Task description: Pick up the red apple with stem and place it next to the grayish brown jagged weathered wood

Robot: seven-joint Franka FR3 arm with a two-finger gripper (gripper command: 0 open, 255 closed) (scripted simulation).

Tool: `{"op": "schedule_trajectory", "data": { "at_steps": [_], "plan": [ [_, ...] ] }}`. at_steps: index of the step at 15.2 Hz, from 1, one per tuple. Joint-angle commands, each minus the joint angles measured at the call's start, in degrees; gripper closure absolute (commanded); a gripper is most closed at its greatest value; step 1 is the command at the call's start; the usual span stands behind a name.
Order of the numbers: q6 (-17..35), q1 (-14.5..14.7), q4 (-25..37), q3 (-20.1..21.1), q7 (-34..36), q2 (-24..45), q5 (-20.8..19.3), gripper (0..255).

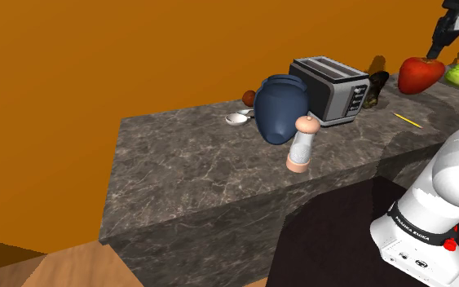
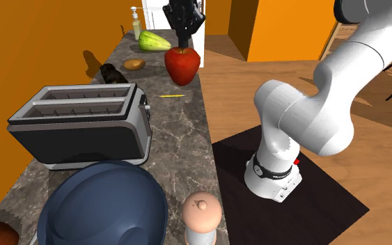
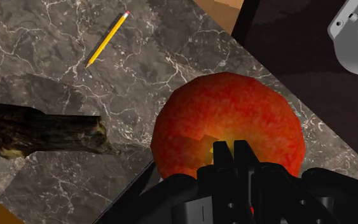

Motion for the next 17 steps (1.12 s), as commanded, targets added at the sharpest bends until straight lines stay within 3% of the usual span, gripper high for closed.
{"op": "schedule_trajectory", "data": {
  "at_steps": [1,10,14,17],
  "plan": [
    [0.86,0.56,2.39,-3.16,-2.63,1.93,-1.56,255],
    [4.71,6.56,15.93,-19.16,-14.48,12.12,-5.04,255],
    [6.29,12.12,23.66,-28.71,-20.19,17.46,-4.59,255],
    [7.11,18.77,30.36,-38.13,-24.60,21.36,-3.52,255]
  ]
}}
